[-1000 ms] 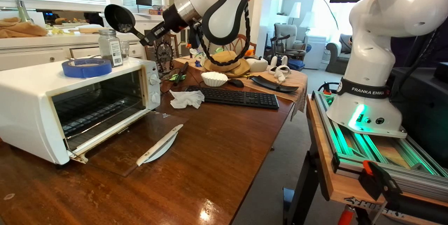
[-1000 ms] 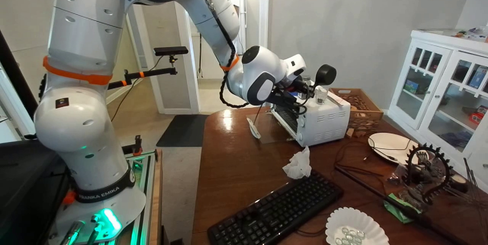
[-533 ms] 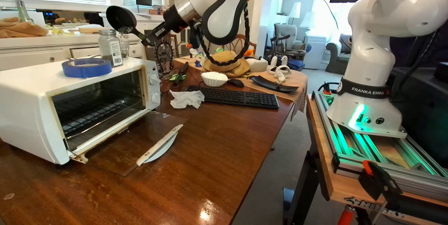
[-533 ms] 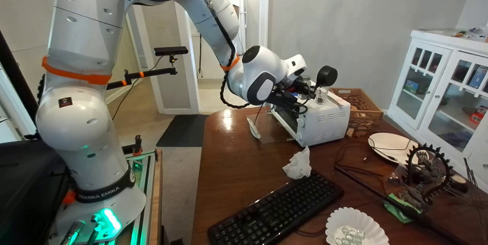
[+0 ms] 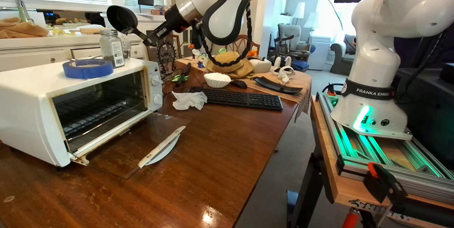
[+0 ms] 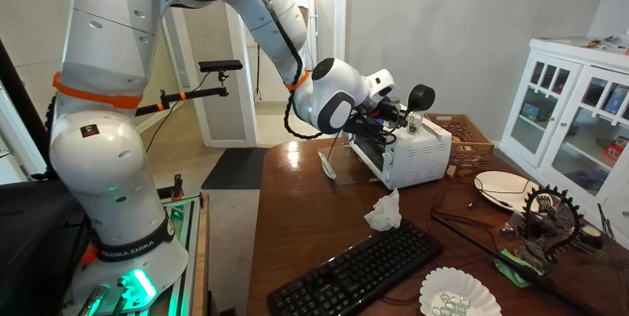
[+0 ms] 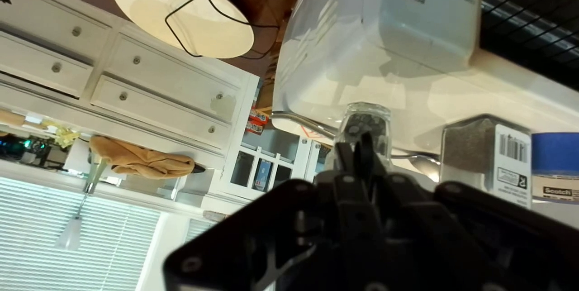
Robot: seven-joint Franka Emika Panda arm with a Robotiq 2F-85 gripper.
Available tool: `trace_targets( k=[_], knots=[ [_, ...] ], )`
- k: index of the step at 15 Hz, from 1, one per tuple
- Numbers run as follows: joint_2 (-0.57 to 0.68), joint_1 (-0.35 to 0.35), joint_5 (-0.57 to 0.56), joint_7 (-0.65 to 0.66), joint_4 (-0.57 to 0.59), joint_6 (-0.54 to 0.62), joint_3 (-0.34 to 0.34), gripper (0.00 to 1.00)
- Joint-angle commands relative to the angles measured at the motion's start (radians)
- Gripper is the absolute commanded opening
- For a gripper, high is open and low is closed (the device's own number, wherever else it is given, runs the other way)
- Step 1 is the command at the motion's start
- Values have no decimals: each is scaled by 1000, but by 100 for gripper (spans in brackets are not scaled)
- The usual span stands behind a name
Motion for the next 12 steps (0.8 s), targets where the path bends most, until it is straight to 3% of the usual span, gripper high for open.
trace_targets(
  k=[1, 12],
  knots=[
    [14, 50, 51, -38, 22, -30, -38, 2],
    [32, 142, 102, -79, 37, -35, -122, 2]
  ],
)
